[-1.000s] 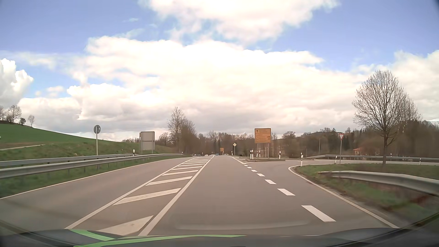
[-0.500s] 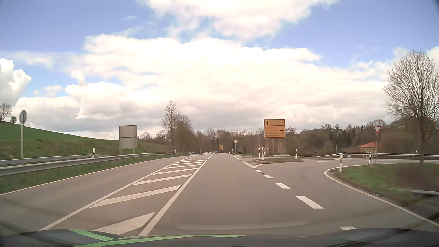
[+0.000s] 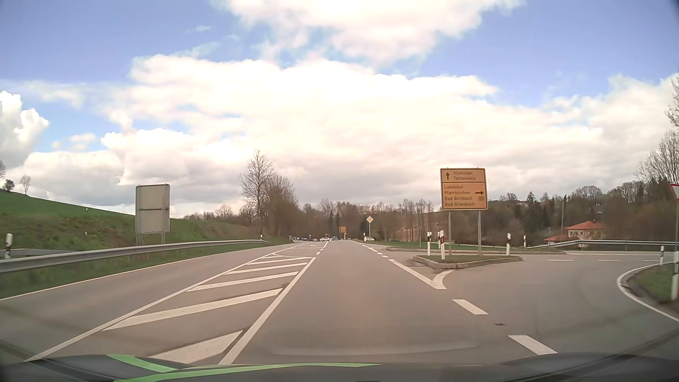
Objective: Follow the waypoints while adhering to traffic rules and regulations
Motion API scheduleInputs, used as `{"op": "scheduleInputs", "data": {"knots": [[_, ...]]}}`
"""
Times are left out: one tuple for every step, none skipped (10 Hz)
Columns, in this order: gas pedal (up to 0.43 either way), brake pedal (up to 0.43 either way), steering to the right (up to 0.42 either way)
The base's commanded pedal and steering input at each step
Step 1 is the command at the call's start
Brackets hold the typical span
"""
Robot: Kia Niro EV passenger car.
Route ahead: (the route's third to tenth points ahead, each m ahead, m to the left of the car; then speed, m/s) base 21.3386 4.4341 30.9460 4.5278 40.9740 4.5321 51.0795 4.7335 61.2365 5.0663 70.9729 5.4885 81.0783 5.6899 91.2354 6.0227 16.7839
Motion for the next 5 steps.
{"op": "scheduleInputs", "data": {"knots": [[0.169,0.000,-0.001],[0.169,0.000,-0.001],[0.169,0.000,-0.001],[0.169,0.000,-0.001],[0.169,0.000,-0.001]]}}
